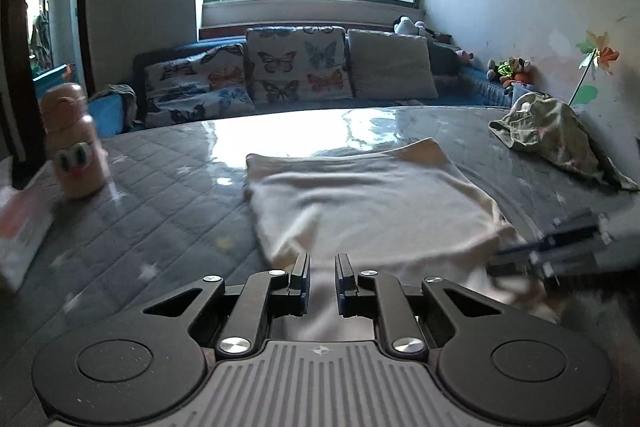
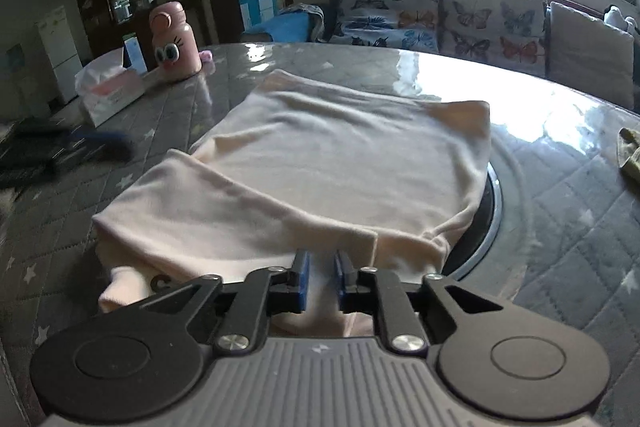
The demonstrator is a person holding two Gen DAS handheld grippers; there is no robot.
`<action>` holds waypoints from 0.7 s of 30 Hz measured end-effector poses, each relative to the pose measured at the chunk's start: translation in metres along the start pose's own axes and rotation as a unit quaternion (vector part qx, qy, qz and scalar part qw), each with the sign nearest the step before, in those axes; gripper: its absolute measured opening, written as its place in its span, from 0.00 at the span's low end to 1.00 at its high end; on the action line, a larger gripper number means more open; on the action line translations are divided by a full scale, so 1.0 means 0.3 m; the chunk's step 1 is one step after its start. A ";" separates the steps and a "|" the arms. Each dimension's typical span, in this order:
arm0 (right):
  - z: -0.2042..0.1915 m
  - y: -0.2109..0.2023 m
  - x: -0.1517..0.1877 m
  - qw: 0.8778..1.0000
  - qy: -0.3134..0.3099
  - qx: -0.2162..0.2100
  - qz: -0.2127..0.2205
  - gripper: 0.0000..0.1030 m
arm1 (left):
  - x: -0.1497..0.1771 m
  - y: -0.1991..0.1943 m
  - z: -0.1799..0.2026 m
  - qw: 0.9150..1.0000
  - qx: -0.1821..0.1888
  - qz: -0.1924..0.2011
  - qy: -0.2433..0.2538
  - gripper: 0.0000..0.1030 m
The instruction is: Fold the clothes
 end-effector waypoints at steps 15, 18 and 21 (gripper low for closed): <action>0.000 0.012 0.008 1.000 0.000 -0.022 0.004 0.31 | -0.041 0.247 -0.160 0.997 -0.002 -0.077 -0.026 0.14; -0.001 0.013 0.009 1.000 -0.001 -0.026 0.005 0.35 | -0.056 0.261 -0.172 0.997 -0.010 -0.075 -0.021 0.14; -0.001 0.014 0.011 1.000 -0.003 -0.030 0.007 0.39 | -0.063 0.284 -0.180 0.997 -0.023 -0.075 -0.014 0.15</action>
Point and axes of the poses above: each gripper's, at about its wrist camera, not at the fingertips, and y roughly the way its jaws point, z to its right, x to its underside, the point moved 2 cm from there along y, roughly the way its jaws point, and after that the axes turned 9 degrees about x, right-handed, at the moved point
